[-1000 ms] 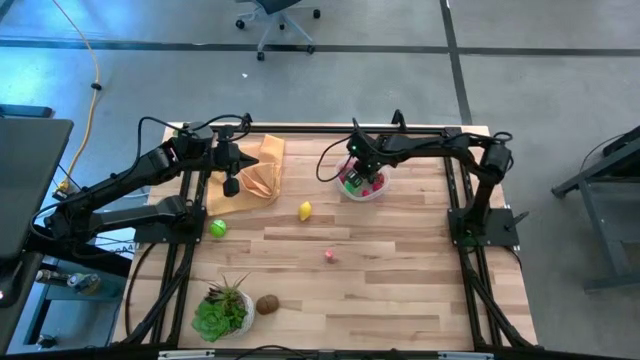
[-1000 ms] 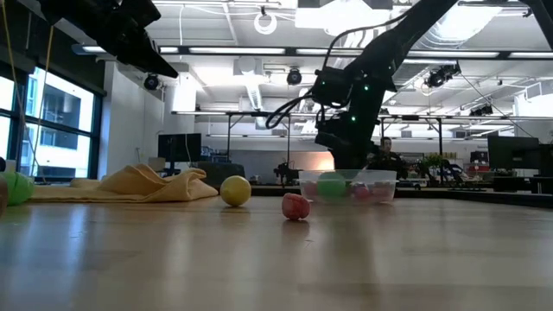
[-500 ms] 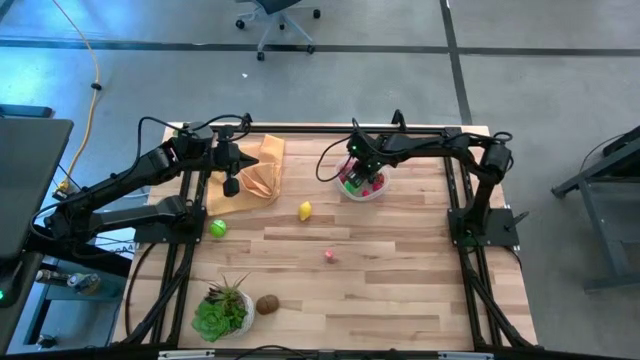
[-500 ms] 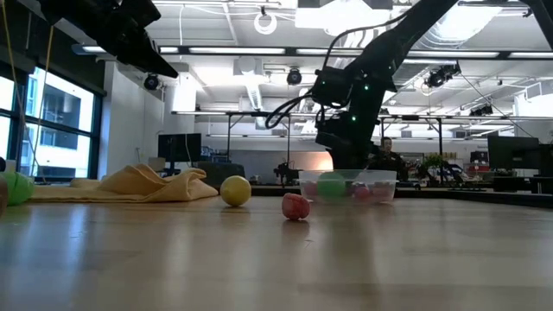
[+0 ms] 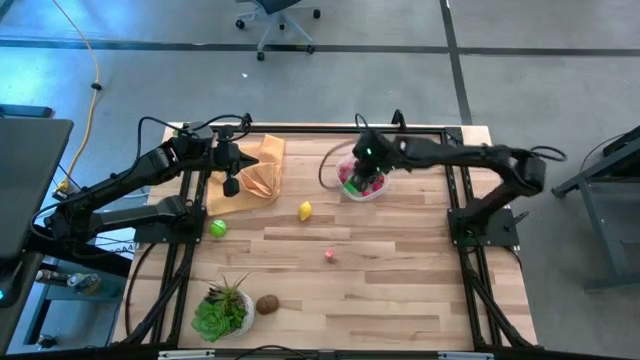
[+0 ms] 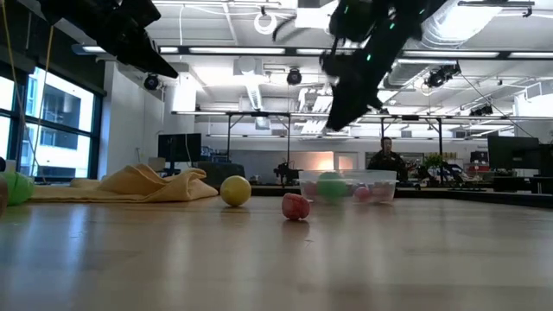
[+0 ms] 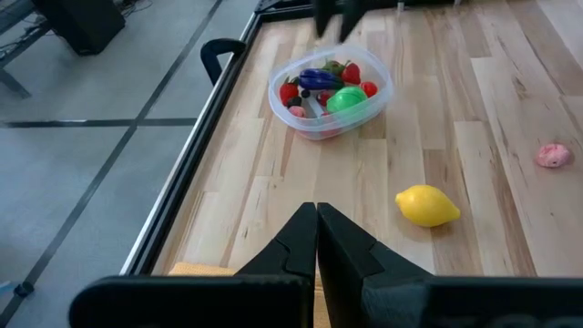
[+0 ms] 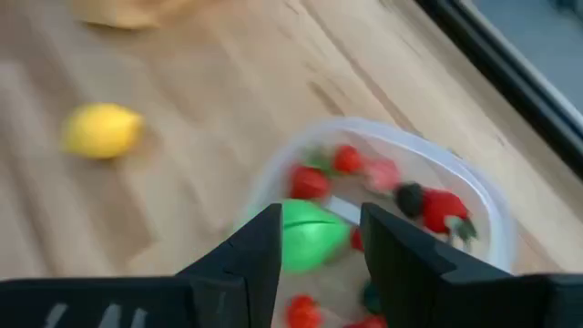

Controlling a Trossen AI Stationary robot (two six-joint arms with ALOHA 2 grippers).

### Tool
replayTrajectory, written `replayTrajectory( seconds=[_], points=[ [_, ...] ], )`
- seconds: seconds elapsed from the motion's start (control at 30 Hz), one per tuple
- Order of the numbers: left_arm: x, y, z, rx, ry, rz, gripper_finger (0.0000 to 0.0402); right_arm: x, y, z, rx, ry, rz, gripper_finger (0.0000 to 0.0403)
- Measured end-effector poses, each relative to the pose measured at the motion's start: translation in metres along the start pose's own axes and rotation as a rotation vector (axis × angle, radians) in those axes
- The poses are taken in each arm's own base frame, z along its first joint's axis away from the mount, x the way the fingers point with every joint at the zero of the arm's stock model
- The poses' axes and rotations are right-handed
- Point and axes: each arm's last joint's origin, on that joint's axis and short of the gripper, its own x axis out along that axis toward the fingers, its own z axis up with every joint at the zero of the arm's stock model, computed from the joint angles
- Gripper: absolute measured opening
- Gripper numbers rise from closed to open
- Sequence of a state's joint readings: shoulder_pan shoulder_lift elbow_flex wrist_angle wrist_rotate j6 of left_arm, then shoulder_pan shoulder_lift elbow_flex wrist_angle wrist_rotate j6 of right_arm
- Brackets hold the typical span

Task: Pick and placing Produce into tupperware
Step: Put the pink peach into the transparent container

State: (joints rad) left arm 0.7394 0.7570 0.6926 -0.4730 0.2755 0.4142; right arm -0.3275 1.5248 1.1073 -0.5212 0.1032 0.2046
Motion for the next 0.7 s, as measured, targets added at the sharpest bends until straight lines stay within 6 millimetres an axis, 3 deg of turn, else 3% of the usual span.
replayTrajectory(
  seconds=[0.17,0.33,0.5,0.7],
  points=[
    [0.000,0.000,0.000,0.000,-0.001,0.000,0.0003,-0.021,0.055,-0.030,-0.142,-0.223,0.148,0.0142],
    [0.000,0.000,0.000,0.000,0.000,0.000,0.0003,-0.019,0.101,-0.089,-0.286,-0.417,0.362,0.0142],
    [0.000,0.000,0.000,0.000,-0.001,0.000,0.0003,-0.010,0.115,-0.136,-0.342,-0.477,0.430,0.0142],
    [0.000,0.000,0.000,0.000,0.003,0.007,0.0003,0.001,0.125,-0.146,-0.381,-0.457,0.444,0.0142]
  ],
)
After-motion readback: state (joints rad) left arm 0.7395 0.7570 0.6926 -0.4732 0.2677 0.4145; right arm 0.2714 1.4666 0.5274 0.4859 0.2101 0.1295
